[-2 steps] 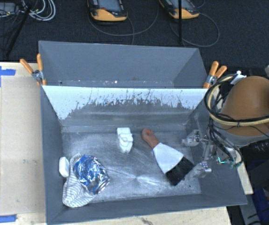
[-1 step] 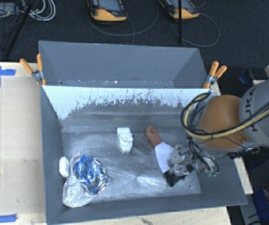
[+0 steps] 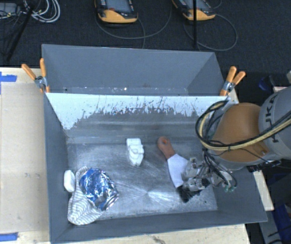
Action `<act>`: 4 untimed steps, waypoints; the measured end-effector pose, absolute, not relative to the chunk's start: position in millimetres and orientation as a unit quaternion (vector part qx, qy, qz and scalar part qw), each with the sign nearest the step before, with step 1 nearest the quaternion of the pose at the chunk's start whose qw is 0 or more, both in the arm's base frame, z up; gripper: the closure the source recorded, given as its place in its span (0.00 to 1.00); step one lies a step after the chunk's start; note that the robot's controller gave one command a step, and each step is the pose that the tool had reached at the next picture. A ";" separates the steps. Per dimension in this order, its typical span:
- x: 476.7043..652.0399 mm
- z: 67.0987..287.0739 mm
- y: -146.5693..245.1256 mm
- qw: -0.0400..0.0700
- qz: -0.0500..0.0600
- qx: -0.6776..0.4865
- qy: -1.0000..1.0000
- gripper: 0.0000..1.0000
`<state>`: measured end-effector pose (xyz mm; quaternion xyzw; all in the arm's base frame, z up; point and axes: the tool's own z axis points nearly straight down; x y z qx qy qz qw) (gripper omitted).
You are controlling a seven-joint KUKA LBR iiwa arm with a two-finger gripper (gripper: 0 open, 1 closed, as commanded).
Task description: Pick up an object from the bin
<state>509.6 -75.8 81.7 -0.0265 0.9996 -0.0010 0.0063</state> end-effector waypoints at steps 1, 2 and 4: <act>509.8 116.1 -73.2 -0.003 0.001 -0.022 1.000 1.00; 506.7 167.7 -76.9 -0.002 0.001 -0.030 1.000 1.00; 517.6 220.7 -64.3 0.000 0.000 0.032 0.999 1.00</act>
Offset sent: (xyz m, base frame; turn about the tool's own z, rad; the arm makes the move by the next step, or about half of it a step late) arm -0.0085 -0.0077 0.1292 -0.0271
